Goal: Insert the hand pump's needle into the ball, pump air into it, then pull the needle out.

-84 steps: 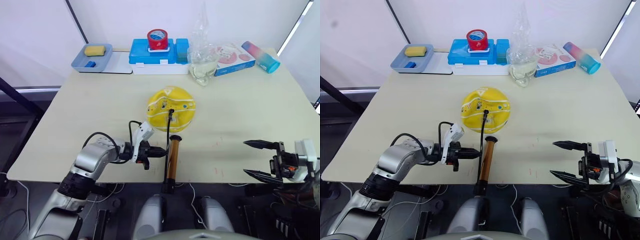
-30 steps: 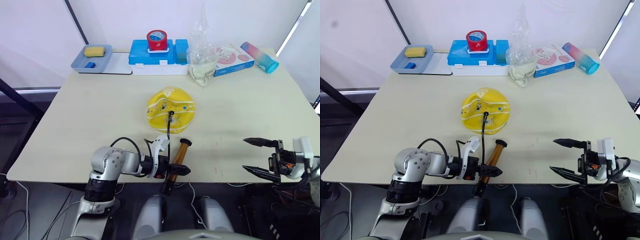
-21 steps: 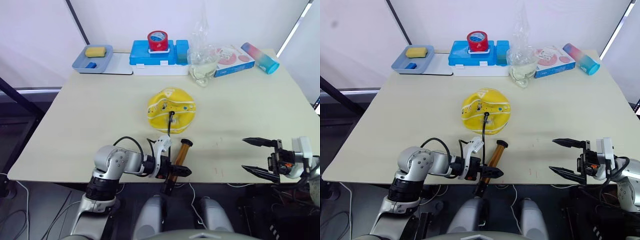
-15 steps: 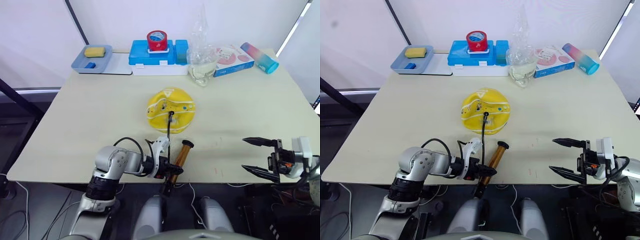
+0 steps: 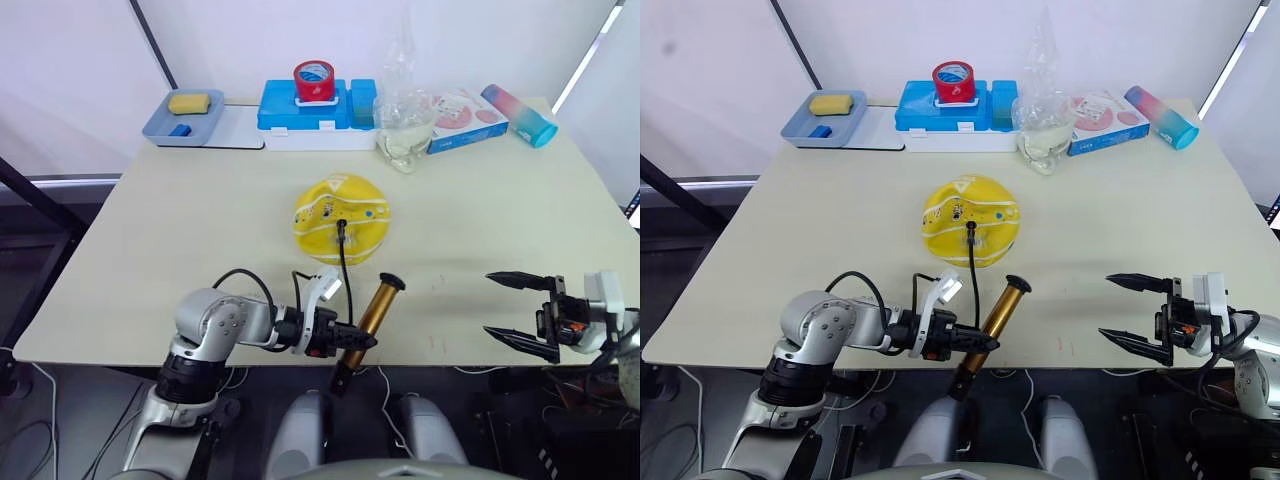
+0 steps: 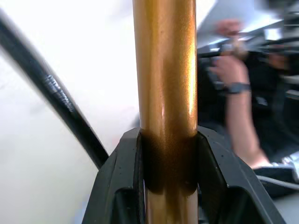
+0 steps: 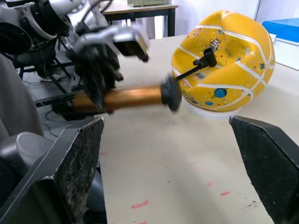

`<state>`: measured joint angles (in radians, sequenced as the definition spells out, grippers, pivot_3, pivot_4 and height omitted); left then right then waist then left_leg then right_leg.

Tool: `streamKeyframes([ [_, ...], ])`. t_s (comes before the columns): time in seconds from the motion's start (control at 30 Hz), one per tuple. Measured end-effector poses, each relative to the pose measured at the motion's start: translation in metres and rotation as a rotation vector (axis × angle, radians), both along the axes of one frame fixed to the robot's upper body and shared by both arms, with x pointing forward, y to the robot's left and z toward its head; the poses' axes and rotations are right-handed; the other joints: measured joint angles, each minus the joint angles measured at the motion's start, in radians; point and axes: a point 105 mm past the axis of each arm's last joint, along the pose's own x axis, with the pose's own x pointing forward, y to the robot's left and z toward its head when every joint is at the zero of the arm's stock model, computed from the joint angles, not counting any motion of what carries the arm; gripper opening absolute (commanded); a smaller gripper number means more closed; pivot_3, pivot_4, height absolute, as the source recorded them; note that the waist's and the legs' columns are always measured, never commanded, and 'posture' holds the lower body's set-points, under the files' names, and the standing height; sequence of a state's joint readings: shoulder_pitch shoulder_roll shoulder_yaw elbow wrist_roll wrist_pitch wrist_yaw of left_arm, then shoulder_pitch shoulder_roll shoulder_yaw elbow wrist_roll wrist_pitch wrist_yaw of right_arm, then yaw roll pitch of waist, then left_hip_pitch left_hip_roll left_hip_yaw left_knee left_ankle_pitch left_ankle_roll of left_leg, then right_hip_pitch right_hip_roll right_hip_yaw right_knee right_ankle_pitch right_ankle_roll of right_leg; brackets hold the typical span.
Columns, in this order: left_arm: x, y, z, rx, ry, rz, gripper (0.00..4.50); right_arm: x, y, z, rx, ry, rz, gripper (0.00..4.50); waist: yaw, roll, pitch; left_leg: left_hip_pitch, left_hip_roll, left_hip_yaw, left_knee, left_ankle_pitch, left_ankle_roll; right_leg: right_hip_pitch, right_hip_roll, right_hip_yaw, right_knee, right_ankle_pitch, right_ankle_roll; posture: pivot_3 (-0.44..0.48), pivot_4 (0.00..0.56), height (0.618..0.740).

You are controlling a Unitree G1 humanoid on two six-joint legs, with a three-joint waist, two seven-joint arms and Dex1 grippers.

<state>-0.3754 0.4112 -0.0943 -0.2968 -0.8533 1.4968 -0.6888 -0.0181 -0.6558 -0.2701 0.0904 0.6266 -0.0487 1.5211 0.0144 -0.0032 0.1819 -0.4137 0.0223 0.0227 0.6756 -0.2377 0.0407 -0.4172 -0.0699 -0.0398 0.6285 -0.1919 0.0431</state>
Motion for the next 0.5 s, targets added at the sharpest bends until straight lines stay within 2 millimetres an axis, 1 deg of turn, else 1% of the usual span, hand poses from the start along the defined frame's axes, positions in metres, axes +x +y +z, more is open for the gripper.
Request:
streamKeyframes([
  [0.03, 0.0, 0.0, 0.001, -0.005, -0.006, -0.006, 1.04, 0.0, 0.0, 0.0, 0.0, -0.001, 0.0, 4.5, 0.0, 0.0, 0.0, 0.0, 0.0, 0.0, 0.0, 0.0, 0.0, 0.0, 0.0, 0.0, 0.0, 0.0, 0.0, 0.0, 0.15, 0.739],
  [0.07, -0.002, 0.002, 0.006, -0.025, -0.055, -0.037, 1.04, 0.0, 0.0, 0.0, 0.0, -0.001, 0.0, 4.5, 0.0, 0.0, 0.0, 0.0, 0.0, 0.0, 0.0, 0.0, 0.0, 0.0, 0.0, 0.0, 0.0, 0.0, 0.0, 0.0, 0.15, 0.739],
  [0.13, -0.003, 0.004, 0.008, -0.033, -0.078, -0.046, 1.04, 0.0, 0.0, 0.0, 0.0, -0.001, 0.0, 4.5, 0.0, 0.0, 0.0, 0.0, 0.0, 0.0, 0.0, 0.0, 0.0, 0.0, 0.0, 0.0, 0.0, 0.0, 0.0, 0.0, 0.15, 0.739],
  [0.23, -0.002, 0.004, 0.007, -0.047, -0.197, -0.096, 1.04, 0.0, 0.0, 0.001, 0.001, -0.002, 0.0, 4.5, 0.0, 0.0, 0.0, 0.0, 0.0, 0.001, 0.0, 0.0, 0.0, 0.0, 0.0, 0.0, 0.0, 0.0, 0.0, 0.0, 0.15, 0.739],
  [0.3, 0.002, 0.003, 0.006, -0.063, -0.309, -0.122, 1.04, 0.0, 0.002, 0.002, 0.001, -0.005, 0.0, 4.5, 0.001, 0.0, 0.0, 0.0, 0.0, 0.001, 0.0, 0.0, 0.0, 0.0, 0.0, 0.0, 0.0, 0.0, 0.0, 0.0, 0.15, 0.739],
  [0.37, 0.006, -0.001, 0.005, -0.082, -0.428, -0.151, 1.04, 0.001, 0.007, 0.005, -0.001, -0.012, 0.01, 4.5, 0.001, 0.0, 0.0, 0.0, 0.0, 0.001, 0.0, 0.0, 0.0, 0.0, 0.0, 0.0, -0.001, 0.0, 0.0, 0.0, 0.15, 0.739],
  [0.5, 0.008, -0.008, 0.004, -0.146, -0.565, -0.185, 1.04, 0.003, 0.014, 0.011, 0.025, 0.003, 0.011, 4.5, 0.002, 0.0, 0.0, -0.001, 0.001, 0.001, 0.0, 0.0, 0.0, -0.001, -0.001, 0.001, -0.001, 0.0, 0.0, 0.0, 0.15, 0.739],
])
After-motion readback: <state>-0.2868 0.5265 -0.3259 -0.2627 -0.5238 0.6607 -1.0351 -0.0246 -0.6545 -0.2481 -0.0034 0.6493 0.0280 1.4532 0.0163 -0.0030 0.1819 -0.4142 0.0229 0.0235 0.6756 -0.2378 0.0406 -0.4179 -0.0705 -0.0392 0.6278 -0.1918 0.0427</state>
